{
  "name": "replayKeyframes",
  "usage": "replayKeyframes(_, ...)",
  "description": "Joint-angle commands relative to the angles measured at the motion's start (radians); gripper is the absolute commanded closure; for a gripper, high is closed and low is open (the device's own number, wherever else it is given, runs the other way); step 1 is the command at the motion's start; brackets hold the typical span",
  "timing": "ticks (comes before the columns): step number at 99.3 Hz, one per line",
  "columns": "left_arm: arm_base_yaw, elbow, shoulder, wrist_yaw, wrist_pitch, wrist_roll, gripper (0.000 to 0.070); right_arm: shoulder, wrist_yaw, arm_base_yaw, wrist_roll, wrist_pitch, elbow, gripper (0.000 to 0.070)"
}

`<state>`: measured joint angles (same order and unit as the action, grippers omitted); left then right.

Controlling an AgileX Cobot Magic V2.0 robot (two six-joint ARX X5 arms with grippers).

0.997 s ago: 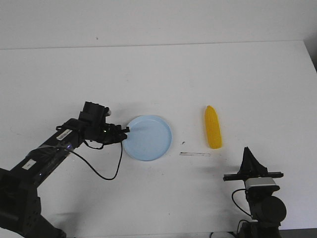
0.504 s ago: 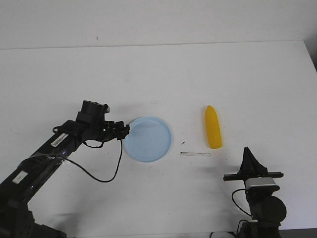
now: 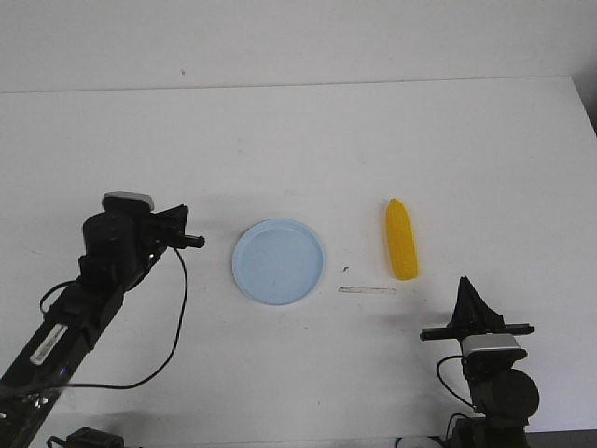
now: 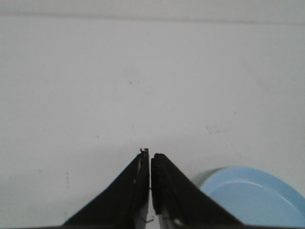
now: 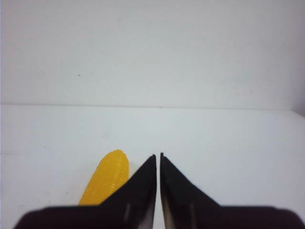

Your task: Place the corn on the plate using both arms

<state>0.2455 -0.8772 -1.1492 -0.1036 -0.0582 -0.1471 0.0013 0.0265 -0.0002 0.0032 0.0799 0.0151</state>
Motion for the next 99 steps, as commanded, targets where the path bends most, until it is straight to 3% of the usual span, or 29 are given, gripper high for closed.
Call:
replayKeyframes(1,-0.01,0.068,0.045,0.004,-0.089,0.039,0.0699,0.0,0.0,0.001,-0.004,0.01,-0.003,0.0689)
replayKeyframes(11,-0.043,0.168,0.146,0.024,-0.158,0.038,0.0699,0.0,0.0,0.001,-0.004,0.01,-0.003,0.0689)
replayKeyframes(31,-0.117,0.311,0.348,0.101,-0.158,0.073,0.0699,0.0,0.0,0.001,-0.004,0.01,-0.003,0.0689)
replayKeyframes(51,-0.18,0.441,0.56,0.105,-0.16,0.156,0.0699,0.0,0.0,0.001,-0.004,0.01,-0.002,0.0689)
replayKeyframes(99,-0.229,0.541,0.972,0.105,-0.018,0.158,0.0699,0.0,0.0,0.001,-0.004,0.01,-0.002,0.0689)
